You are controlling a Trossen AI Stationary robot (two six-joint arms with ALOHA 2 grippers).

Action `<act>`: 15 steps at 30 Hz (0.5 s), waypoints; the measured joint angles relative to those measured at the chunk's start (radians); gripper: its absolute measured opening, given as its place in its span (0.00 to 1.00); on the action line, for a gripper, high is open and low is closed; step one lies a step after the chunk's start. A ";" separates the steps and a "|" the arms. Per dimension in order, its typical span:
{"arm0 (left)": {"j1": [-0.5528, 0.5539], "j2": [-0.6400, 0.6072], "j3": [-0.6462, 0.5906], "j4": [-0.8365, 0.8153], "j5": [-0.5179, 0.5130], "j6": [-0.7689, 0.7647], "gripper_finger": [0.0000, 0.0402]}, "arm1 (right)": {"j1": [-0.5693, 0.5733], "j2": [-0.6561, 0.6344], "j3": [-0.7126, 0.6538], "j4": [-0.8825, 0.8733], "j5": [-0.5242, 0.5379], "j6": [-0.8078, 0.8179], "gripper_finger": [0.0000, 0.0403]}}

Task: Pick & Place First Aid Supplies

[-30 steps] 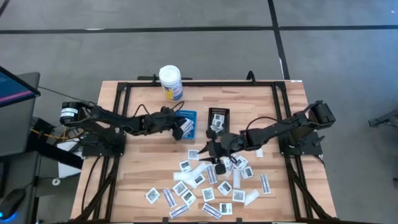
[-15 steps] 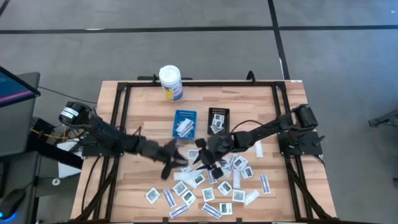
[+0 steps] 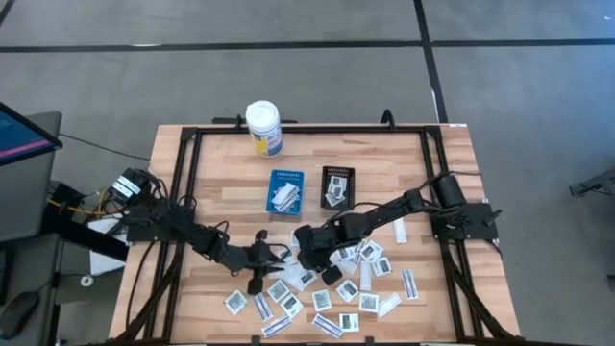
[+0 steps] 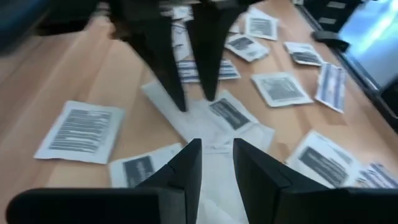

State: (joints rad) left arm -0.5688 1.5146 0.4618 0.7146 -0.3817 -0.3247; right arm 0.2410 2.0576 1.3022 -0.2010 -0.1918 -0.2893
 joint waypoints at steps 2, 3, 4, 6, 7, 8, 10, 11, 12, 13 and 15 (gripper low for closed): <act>0.013 0.000 0.000 0.003 0.002 -0.010 0.23 | 0.001 0.018 0.008 0.007 0.002 0.000 0.30; 0.017 0.000 0.000 0.002 0.008 -0.012 0.23 | 0.001 0.020 0.008 -0.008 0.010 0.001 0.30; 0.020 0.000 0.000 0.001 0.014 -0.013 0.23 | 0.002 0.025 0.008 -0.015 0.013 0.001 0.30; 0.020 0.000 0.000 -0.001 0.016 -0.012 0.23 | 0.002 0.037 0.017 0.005 0.020 0.002 0.30; 0.020 0.000 0.000 -0.001 0.016 -0.012 0.23 | 0.002 0.040 0.017 0.001 0.022 0.002 0.30; 0.020 0.000 0.000 -0.002 0.016 -0.010 0.23 | 0.002 0.043 0.017 0.000 0.024 0.001 0.30; 0.020 0.000 0.000 -0.002 0.015 0.011 0.23 | 0.001 0.057 0.018 0.019 0.051 -0.001 0.30; 0.021 0.000 0.000 -0.002 0.016 0.024 0.23 | 0.001 0.061 0.019 0.026 0.072 -0.003 0.30; 0.021 0.000 0.000 -0.002 0.016 0.033 0.23 | 0.001 0.068 0.019 0.030 0.093 -0.003 0.30; 0.024 0.000 0.000 -0.002 0.016 0.037 0.23 | 0.000 0.074 0.020 0.034 0.101 -0.005 0.30; 0.031 0.000 0.000 -0.002 0.016 0.038 0.23 | -0.007 0.083 0.021 0.034 0.103 -0.016 0.30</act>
State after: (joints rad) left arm -0.5377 1.5146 0.4622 0.7129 -0.3659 -0.2871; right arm 0.2344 2.1403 1.3231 -0.1673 -0.0884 -0.3052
